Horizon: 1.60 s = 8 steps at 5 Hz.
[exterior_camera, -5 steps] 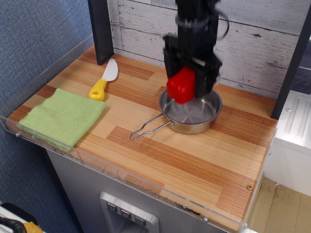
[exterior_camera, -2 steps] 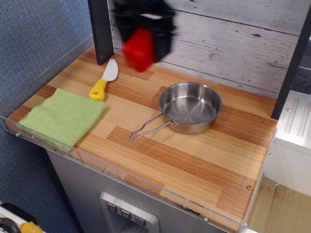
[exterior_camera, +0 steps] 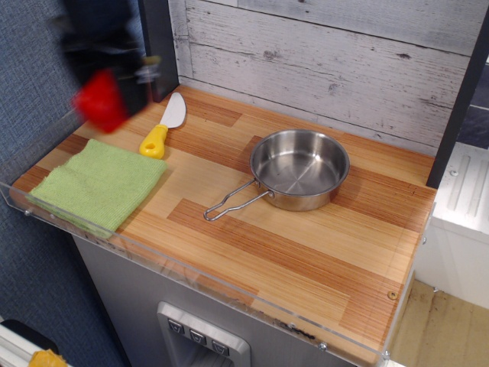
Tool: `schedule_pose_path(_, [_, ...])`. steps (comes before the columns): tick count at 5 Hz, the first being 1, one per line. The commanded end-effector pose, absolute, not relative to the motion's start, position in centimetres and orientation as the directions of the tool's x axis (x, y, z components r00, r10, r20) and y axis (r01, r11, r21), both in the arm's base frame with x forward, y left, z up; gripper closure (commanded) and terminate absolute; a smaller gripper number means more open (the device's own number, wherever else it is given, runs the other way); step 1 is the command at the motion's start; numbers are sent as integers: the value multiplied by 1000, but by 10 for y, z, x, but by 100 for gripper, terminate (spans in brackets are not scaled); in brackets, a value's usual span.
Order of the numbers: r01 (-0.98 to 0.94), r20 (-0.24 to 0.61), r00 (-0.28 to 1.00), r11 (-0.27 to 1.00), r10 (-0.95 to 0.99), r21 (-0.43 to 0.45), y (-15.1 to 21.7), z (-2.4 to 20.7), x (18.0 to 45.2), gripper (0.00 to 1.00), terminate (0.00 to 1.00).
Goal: Place the capsicum on the green cloth.
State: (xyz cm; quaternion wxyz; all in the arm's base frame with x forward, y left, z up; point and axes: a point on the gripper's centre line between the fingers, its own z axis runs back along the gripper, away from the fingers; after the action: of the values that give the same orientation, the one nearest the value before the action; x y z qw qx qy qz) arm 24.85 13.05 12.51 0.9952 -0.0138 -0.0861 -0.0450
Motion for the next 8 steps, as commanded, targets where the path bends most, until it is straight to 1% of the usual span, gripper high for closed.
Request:
schedule_pose_path(1, [38, 118, 992, 999, -42, 35, 194, 93, 222, 100, 0])
schedule_pose_path(2, [53, 48, 997, 998, -54, 27, 188, 66, 223, 100, 0])
schedule_pose_path(3, [69, -1, 998, 997, -69, 15, 175, 46, 223, 100, 0])
schedule_pose_path(4, [86, -10, 996, 996, -86, 23, 166, 41, 227, 100, 0])
schedule_pose_path(5, [82, 12, 997, 996, -83, 23, 161, 48, 236, 100, 0])
schedule_pose_path(6, [58, 14, 998, 998, -58, 2, 161, 54, 239, 0, 0])
schedule_pose_path(7, [35, 71, 997, 999, -35, 1, 165, 75, 243, 0, 0])
schedule_pose_path(8, [19, 135, 991, 1000, -18, -2, 164, 103, 253, 0, 0])
